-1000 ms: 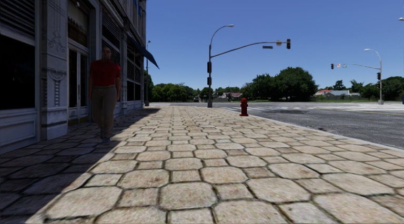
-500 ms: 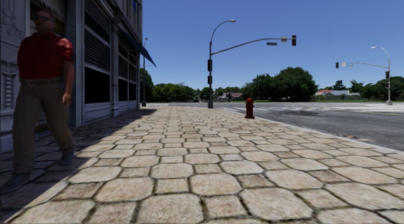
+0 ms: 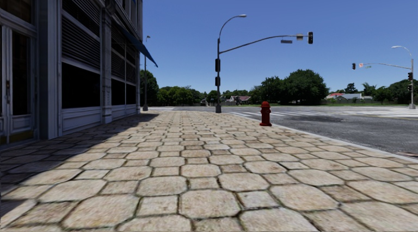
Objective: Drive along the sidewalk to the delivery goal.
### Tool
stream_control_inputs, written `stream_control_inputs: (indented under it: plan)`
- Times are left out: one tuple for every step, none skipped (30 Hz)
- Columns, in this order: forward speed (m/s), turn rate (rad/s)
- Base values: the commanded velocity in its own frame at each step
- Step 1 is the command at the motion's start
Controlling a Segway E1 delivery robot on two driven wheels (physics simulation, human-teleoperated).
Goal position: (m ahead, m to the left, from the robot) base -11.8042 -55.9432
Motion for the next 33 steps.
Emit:
stream_control_inputs:
  plan:
    - [2.0,0.0]
    - [2.0,0.0]
    - [2.0,0.0]
    - [2.0,0.0]
    - [2.0,0.0]
    - [2.0,0.0]
    - [2.0,0.0]
    - [2.0,0.0]
    - [2.0,0.0]
    - [2.0,0.0]
    - [2.0,0.0]
    - [2.0,0.0]
    - [2.0,0.0]
    - [2.0,0.0]
    - [2.0,0.0]
    - [2.0,0.0]
    - [2.0,0.0]
    - [2.0,0.0]
    - [2.0,0.0]
    - [2.0,0.0]
    - [2.0,0.0]
    - [2.0,0.0]
    - [2.0,0.0]
    - [2.0,0.0]
    - [2.0,0.0]
    - [2.0,0.0]
    - [2.0,0.0]
    - [2.0,0.0]
    - [2.0,0.0]
    - [2.0,0.0]
    - [2.0,0.0]
    - [2.0,0.0]
    - [2.0,0.0]
